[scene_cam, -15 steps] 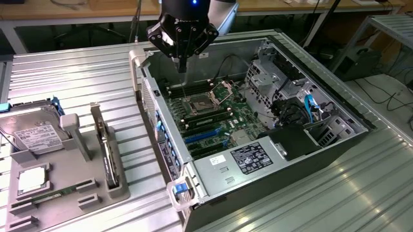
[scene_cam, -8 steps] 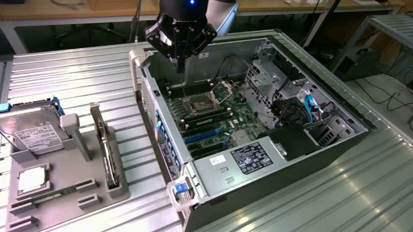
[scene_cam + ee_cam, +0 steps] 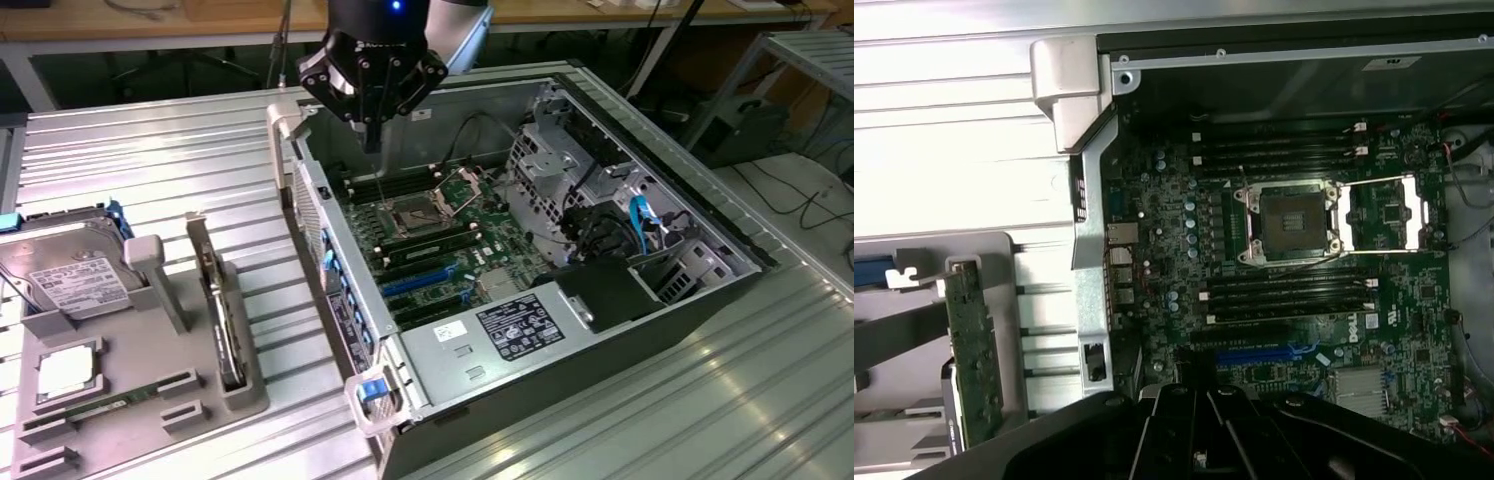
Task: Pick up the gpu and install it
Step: 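Reach for the gpu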
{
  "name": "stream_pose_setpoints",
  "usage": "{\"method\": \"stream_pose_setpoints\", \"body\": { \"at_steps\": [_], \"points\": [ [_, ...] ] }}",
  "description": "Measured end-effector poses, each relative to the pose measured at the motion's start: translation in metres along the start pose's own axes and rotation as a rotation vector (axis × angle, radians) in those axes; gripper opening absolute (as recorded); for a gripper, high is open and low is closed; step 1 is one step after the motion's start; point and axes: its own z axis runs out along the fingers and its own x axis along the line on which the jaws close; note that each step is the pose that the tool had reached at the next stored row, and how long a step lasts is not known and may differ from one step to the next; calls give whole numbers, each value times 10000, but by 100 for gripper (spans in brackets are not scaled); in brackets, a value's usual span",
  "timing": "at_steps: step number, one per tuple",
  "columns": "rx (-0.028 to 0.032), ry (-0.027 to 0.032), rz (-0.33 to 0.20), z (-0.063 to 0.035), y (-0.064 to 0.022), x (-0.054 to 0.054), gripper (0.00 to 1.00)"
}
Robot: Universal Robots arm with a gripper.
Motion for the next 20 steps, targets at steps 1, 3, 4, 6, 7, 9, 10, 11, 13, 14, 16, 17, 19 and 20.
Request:
{"method": "stream_pose_setpoints", "body": {
  "at_steps": [1,3,4,6,7,9,10,11,13,14,16,17,19,20],
  "points": [
    [-1,0,-2,0,-5,1,11],
    [-1,0,-7,0,-13,2,11],
    [-1,0,-9,0,-16,3,11],
    [-1,0,-14,-1,-24,5,11],
    [-1,0,-16,-1,-29,7,11],
    [-2,0,-32,-2,-42,15,11],
    [-1,1,-44,-2,-47,21,11],
    [-1,2,-57,-3,-52,29,11],
    [-3,3,-93,-4,-64,56,11],
    [-3,5,-112,-4,-68,68,11],
    [-4,7,-163,-6,-76,99,11],
    [-5,8,-194,-6,-80,115,11],
    [-7,10,-253,-7,-86,145,11],
    [-7,12,-285,-7,-90,161,11]
  ]
}}
